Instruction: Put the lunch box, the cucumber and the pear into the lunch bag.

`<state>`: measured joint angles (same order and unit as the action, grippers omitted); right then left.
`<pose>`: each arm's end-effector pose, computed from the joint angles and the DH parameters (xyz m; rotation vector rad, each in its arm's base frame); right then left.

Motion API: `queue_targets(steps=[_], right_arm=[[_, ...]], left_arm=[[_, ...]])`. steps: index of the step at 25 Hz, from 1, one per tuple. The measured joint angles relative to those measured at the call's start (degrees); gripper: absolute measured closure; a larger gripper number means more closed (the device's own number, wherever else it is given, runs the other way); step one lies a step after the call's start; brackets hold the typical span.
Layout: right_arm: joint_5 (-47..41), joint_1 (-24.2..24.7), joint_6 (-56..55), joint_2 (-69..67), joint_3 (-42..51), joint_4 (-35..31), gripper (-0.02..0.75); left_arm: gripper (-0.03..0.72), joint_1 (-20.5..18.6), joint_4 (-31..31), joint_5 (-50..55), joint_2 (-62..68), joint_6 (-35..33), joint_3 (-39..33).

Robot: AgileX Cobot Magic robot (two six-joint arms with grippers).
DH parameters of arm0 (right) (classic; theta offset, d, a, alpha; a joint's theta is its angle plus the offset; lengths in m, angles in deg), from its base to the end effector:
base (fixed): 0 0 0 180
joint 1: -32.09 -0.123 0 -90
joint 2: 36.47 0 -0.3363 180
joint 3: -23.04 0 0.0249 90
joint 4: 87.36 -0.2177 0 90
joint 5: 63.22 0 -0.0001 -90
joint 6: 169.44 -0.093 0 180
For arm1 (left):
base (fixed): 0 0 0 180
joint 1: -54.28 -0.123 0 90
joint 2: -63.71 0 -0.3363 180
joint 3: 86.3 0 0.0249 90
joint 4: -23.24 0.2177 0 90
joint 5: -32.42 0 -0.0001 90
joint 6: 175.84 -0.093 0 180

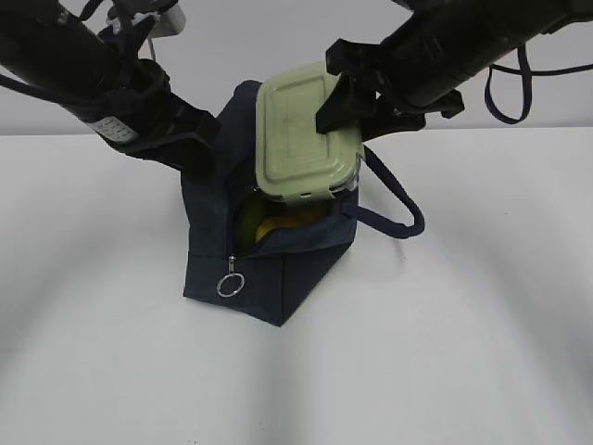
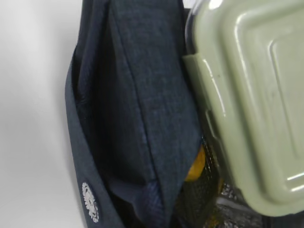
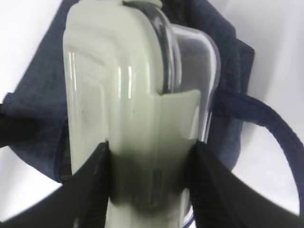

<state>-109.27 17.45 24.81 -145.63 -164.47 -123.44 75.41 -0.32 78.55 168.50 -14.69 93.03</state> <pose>0.3585 0.1344 0.3550 -0.2378 2.4888 0.7431 0.3149 -0.1505 0.3377 0.6291 2.5398 -0.4994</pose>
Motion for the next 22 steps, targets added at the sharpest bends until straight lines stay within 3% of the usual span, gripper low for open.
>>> queue_targets(steps=[5,10,18,22], right_arm=[[-0.96,-0.68,-5.37,0.00,0.00,6.53,0.407],[-1.39,-5.78,-13.32,-0.67,-1.41,17.91,0.407],[-9.03,-12.95,-25.70,-8.76,-12.97,36.08,0.407],[-11.47,-13.35,-27.91,-12.36,-18.28,38.38,0.407]], left_arm=[[0.687,0.00,-0.22,-0.17,0.00,0.00,0.00],[0.687,0.00,-0.22,-0.28,0.00,0.00,0.00],[0.687,0.00,-0.22,-0.22,0.00,0.00,0.00],[0.687,0.00,-0.22,-0.22,0.00,0.00,0.00]])
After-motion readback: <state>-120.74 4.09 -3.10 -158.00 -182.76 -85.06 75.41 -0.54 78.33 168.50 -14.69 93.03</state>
